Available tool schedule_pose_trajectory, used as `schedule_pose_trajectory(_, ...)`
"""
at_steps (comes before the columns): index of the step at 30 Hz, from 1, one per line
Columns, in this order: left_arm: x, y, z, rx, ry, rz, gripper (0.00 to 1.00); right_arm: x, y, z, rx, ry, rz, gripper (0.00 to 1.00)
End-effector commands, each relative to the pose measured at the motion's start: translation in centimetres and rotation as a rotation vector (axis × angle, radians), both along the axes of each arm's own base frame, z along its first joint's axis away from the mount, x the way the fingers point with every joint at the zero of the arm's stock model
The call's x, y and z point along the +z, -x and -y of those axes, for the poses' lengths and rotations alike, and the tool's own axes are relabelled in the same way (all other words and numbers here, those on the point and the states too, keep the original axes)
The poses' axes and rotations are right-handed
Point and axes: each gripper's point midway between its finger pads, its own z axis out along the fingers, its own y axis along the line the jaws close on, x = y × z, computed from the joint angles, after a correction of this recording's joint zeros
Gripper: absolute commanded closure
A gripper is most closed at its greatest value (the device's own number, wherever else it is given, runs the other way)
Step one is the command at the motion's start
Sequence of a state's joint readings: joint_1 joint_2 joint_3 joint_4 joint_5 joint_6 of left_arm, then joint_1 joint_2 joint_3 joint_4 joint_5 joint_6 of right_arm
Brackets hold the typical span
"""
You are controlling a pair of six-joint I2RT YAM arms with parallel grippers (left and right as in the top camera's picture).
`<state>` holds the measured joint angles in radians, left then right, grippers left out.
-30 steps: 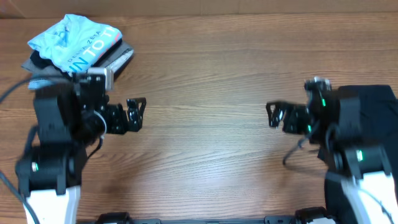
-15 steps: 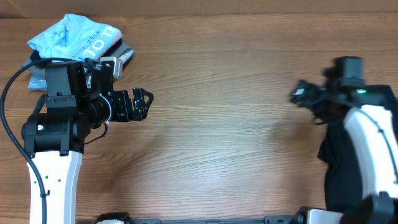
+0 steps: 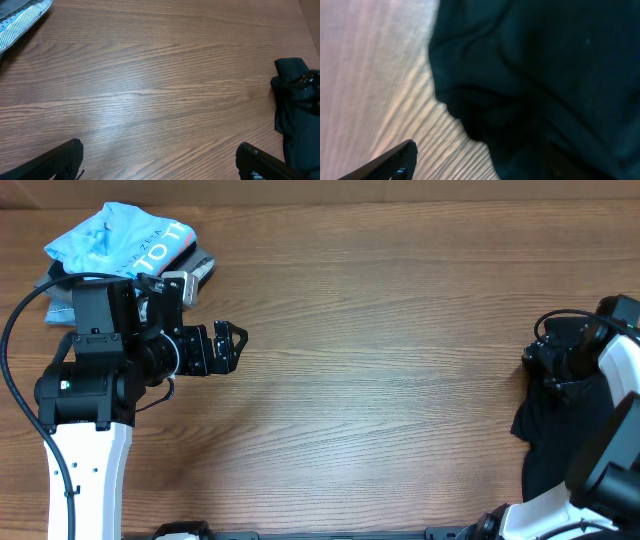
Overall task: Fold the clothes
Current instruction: 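Reach the right gripper to the black T-shirt and grasp its edge, then drag the black T-shirt leftward to the table center with the right gripper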
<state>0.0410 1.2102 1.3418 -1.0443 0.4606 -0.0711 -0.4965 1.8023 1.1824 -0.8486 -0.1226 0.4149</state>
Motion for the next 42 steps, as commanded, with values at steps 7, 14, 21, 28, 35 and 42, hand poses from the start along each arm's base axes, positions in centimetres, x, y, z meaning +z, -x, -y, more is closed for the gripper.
schedule_pose_trajectory(7, 1.0, -0.3, 0.2, -0.011, 0.012, 0.028, 0.00, -0.3, -0.9, 0.4, -0.050, 0.007, 0.010, 0.38)
schedule_pose_trajectory(14, 1.1, -0.4, 0.2, -0.011, 0.011, 0.036, 0.00, 0.1, -2.2, -2.1, 0.042, -0.042, 0.049, 0.96)
schedule_pose_trajectory(21, 1.5, -0.8, 0.1, -0.011, 0.009, 0.060, 0.00, 1.4, -6.1, -10.5, 0.295, -0.176, 0.193, 0.96)
schedule_pose_trajectory(28, 1.6, -1.4, -0.4, 0.010, -0.016, 0.081, 0.00, 4.0, -9.2, -26.0, 0.617, -0.319, 0.369, 0.96)
schedule_pose_trajectory(35, 2.2, -1.5, -0.8, 0.025, -0.035, 0.096, 0.00, 5.9, -4.9, -42.7, 0.972, -0.355, 0.478, 0.83)
schedule_pose_trajectory(42, 4.3, -1.7, -0.3, 0.009, -0.029, 0.150, 0.00, 7.9, -6.0, -40.4, 0.890, -0.282, 0.472, 0.53)
